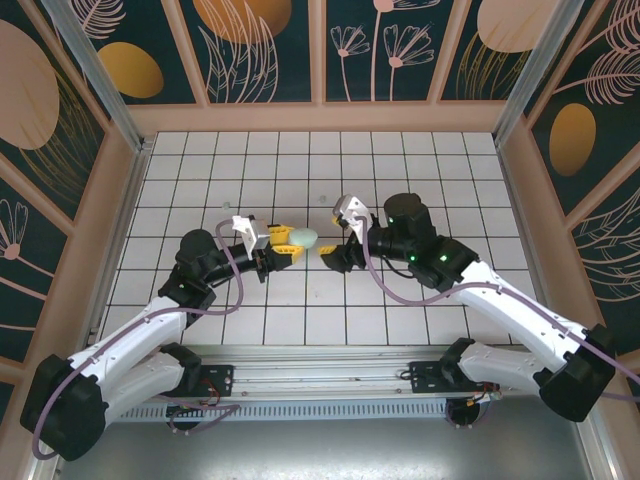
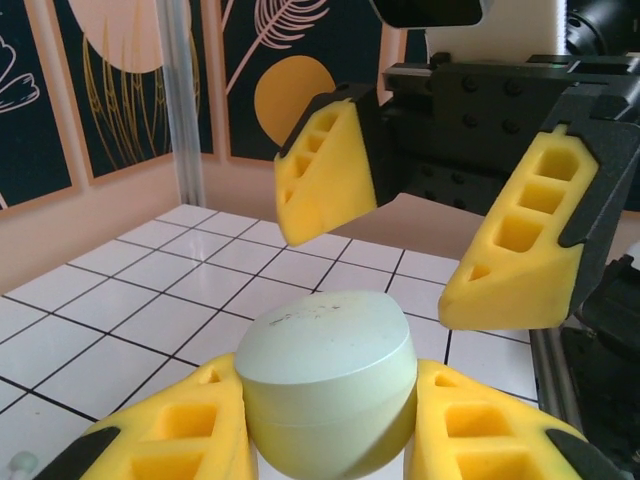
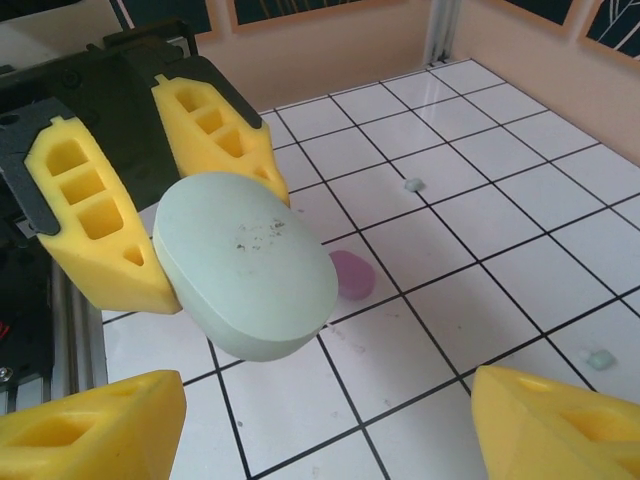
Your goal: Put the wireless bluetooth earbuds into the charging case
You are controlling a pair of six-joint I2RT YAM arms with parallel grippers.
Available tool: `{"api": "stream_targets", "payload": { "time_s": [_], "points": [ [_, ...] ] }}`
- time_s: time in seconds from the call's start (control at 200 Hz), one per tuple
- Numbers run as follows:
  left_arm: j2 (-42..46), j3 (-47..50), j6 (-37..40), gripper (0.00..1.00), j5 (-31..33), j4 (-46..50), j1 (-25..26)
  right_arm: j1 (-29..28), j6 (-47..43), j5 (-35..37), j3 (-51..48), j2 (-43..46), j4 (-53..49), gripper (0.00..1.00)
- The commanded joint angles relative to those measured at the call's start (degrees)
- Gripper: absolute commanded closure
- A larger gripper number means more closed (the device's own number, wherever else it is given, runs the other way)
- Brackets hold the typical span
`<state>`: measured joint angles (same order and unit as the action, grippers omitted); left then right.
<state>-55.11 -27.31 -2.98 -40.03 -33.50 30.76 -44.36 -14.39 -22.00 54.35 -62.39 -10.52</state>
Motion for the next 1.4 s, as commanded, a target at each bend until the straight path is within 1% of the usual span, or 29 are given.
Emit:
{"api": "stream_targets", "payload": {
  "time_s": [0.0, 0.145, 0.355, 0.596, 0.816, 1.051, 1.291, 1.351, 1.396],
  "points": [
    [0.76, 0.91, 1.41, 1.00, -1.93, -2.70, -0.05, -0.38, 0.98, -2.41, 2.65, -1.37, 1.86, 0.25],
    [0.84, 1.34, 1.06, 1.00, -2.66, -3.77, -0.07, -0.33, 0.87, -3.57, 3.98, -3.54, 1.64, 0.26],
    [0.95, 1.38, 1.84, 1.00, -2.70, -2.91, -0.11, -0.38, 1.04, -3.50, 6.41, -6.26, 1.18, 0.27],
    [2.62, 1.47, 4.15, 1.00, -1.04, -0.77, 0.00, 0.19, 1.36, -0.88, 9.06, -8.48, -0.63, 0.30],
    [3.82, 1.98, 5.37, 1.00, -1.03, -0.53, -0.06, 0.92, 2.90, 3.03, 10.64, -9.76, -1.24, 0.30],
    [5.28, 3.00, 6.39, 1.00, -0.49, -0.62, -0.05, 1.88, 4.49, 3.98, 11.83, -10.51, -1.43, 0.30],
    [5.19, 2.97, 6.65, 1.00, -1.24, -0.17, -0.03, 2.39, 4.90, 2.93, 12.54, -10.30, -1.08, 0.30],
    [5.10, 2.79, 7.03, 1.00, -1.60, 0.14, -0.09, 2.43, 3.92, 0.08, 12.54, -10.18, -1.41, 0.30],
    [5.17, 2.79, 7.29, 1.00, -1.89, 0.31, -0.02, 2.43, 2.18, -3.86, 12.14, -9.68, -1.92, 0.30]
  ]
}}
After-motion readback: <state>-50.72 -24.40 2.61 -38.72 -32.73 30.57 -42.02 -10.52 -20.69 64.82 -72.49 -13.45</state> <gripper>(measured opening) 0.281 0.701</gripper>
